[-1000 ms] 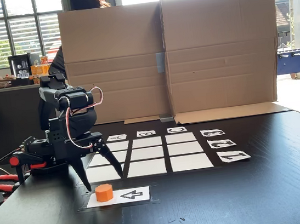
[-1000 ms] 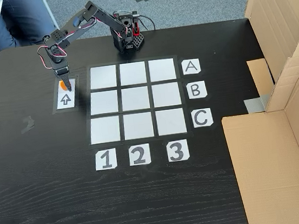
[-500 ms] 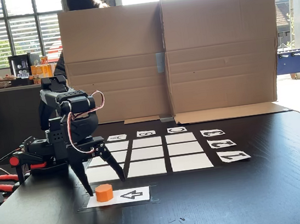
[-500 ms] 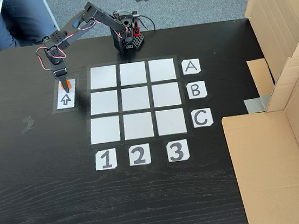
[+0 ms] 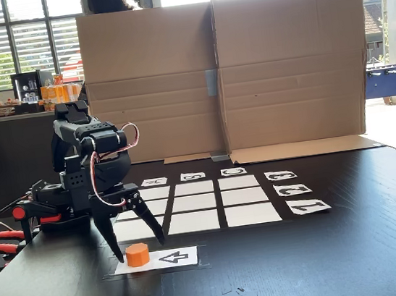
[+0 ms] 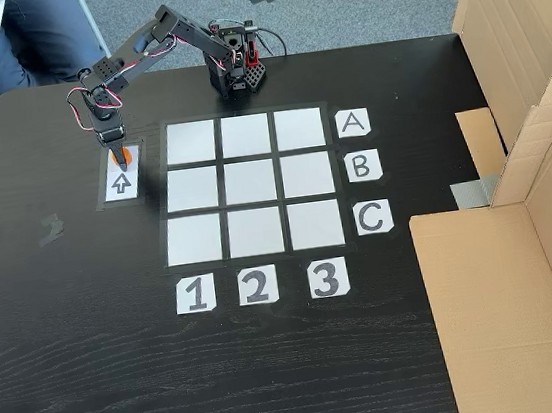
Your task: Pick up the round, orange token and place it in the grid on square A1.
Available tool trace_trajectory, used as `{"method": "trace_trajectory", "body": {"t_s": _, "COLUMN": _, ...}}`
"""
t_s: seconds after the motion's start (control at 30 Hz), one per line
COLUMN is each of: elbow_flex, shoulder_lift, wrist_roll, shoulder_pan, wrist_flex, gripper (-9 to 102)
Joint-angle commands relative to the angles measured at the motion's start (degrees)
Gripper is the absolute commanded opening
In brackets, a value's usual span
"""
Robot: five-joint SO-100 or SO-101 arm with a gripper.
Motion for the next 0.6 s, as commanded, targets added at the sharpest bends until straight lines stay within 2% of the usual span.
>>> {"method": "trace_trajectory", "body": {"t_s": 0.0, "elbow_flex": -1.8, "shoulder_lift": 0.4, "wrist_roll": 0.2, "shoulder_pan": -0.7, "wrist_flex": -0.4, "gripper": 26}}
{"method": "trace_trajectory", "body": {"t_s": 0.23, "elbow_flex": -1.8, "shoulder_lift": -0.2, "wrist_roll": 0.1, "shoulder_pan": -1.1, "wrist_flex": -0.4, "gripper": 17}}
{"method": "trace_trajectory", "body": {"t_s": 0.57, "elbow_flex": -1.8, "shoulder_lift": -1.0, "wrist_roll": 0.0, "shoulder_pan": -1.3, "wrist_flex": -1.0, "gripper": 11}}
